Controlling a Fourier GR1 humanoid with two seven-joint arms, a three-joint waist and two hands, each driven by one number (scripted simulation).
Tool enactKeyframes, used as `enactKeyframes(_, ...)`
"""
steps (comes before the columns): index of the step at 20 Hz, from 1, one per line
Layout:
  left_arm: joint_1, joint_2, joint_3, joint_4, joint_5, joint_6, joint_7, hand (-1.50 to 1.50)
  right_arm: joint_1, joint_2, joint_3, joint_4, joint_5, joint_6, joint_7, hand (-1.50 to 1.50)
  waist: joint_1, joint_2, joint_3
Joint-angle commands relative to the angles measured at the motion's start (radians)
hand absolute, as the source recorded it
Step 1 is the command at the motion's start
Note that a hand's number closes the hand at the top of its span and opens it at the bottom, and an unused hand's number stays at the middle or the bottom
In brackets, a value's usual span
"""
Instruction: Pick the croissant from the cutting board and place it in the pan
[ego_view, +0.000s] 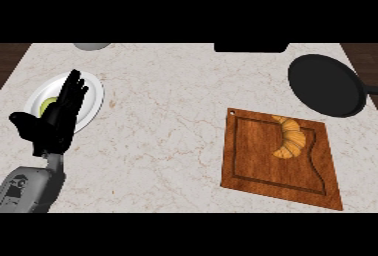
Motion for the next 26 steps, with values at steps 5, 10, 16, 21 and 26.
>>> enactKeyframes(5,-0.037,-0.025,0.034,0.019,-0.04,0.008,0.029,0.0,-0.031,0.128,0.035,-0.127,-0.019,0.107,0.146,-1.5,-0.008,-0.001,0.0)
enactKeyframes(10,-0.002,-0.02,0.052,-0.035,-0.041,-0.028,0.055,0.0,0.069,0.189,0.034,-0.298,0.001,0.105,0.247,-1.5,-0.012,-0.003,0.0)
enactKeyframes(16,0.041,-0.088,0.021,-0.051,-0.096,-0.014,0.023,0.0,0.092,0.227,0.034,-0.262,0.124,0.115,0.283,-1.5,-0.006,-0.001,0.001)
enactKeyframes(21,0.016,-0.061,0.081,0.003,-0.095,-0.065,0.006,0.0,0.051,0.304,0.024,-0.221,0.202,0.075,0.346,-1.5,-0.006,0.0,0.0)
enactKeyframes(26,0.045,-0.065,0.079,-0.1,-0.092,-0.077,0.066,0.0,0.026,0.315,0.074,-0.061,0.338,0.075,0.235,-1.5,0.003,0.001,0.001)
